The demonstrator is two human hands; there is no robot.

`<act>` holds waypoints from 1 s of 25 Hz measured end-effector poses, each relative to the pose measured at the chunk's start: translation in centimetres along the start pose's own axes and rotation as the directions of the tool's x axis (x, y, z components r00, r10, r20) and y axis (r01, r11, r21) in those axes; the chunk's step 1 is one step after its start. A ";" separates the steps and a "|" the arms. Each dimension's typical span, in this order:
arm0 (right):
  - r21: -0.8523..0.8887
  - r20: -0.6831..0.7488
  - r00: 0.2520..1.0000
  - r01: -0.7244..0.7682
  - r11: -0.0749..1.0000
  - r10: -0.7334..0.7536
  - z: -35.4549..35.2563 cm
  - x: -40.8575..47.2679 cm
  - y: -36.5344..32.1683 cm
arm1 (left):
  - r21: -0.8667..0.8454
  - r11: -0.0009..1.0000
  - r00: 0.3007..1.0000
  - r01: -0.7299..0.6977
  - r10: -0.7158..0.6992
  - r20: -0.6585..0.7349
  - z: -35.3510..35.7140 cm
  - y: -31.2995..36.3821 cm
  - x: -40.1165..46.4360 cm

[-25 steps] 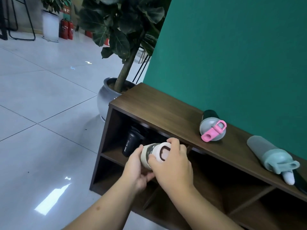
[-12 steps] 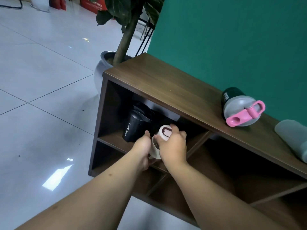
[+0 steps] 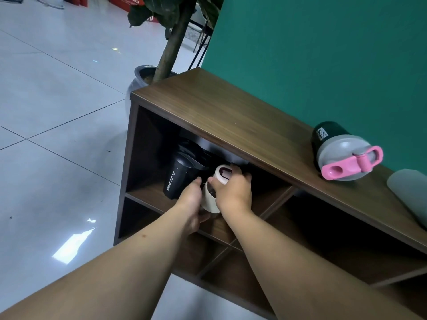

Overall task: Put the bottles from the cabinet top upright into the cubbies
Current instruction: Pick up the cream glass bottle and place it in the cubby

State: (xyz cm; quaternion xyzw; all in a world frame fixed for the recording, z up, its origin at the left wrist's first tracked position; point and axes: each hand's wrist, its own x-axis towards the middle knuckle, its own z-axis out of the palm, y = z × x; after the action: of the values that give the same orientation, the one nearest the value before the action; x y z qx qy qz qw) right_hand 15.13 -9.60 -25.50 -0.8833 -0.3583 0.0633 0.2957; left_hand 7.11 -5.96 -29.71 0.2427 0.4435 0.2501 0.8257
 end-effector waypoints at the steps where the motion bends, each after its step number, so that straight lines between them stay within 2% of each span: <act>1: 0.004 0.002 1.000 -0.005 1.000 0.005 0.0 0.1 0.0 | -0.011 1.000 1.000 -0.010 0.010 0.000 -0.1 0.0 0.1; 11: 0.053 0.005 0.999 0.034 0.998 -0.034 0.5 1.1 0.4 | -0.033 0.999 0.999 -0.028 0.027 -0.026 -0.4 0.2 0.1; 14: 0.057 0.053 0.998 -0.020 0.998 0.017 -0.1 0.3 -0.2 | -0.017 0.999 0.999 -0.041 0.040 -0.026 -0.2 -0.3 -0.6; 16: 0.019 0.062 0.998 0.024 1.000 -0.025 -1.4 -1.9 -0.6 | 0.077 0.996 0.998 -0.049 0.051 -0.032 -0.1 -0.5 -1.5; 19: 0.024 0.069 0.971 0.230 0.973 -0.231 -6.0 -7.1 -0.3 | 0.355 0.934 0.995 -0.023 0.055 -0.080 0.3 -1.0 -2.6; 20: 0.059 0.060 0.954 0.291 0.955 -0.294 -8.1 -8.3 0.3 | 0.368 0.929 0.995 -0.023 0.057 -0.084 1.0 -0.6 -4.7; 22: 0.139 -0.057 0.921 0.390 0.910 -0.386 -13.4 -9.2 1.4 | 0.357 0.930 0.995 -0.087 0.098 -0.011 3.3 0.5 -10.2; 24: 0.099 -0.257 0.876 0.445 0.890 -0.409 -18.6 -8.3 2.2 | 0.368 0.914 0.985 -0.170 0.141 0.104 5.6 1.2 -14.6; 25: 0.047 -0.337 0.860 0.423 0.905 -0.384 -20.9 -7.5 2.3 | 0.340 0.907 0.964 -0.249 0.200 0.173 6.9 1.6 -16.5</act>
State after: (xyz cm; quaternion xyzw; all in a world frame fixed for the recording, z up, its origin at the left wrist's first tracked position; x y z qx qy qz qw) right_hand 17.79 -25.91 -10.48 -0.7676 -0.4781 -0.1228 0.4088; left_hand 4.75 -16.34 -15.31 0.4551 0.3943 0.2416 0.7610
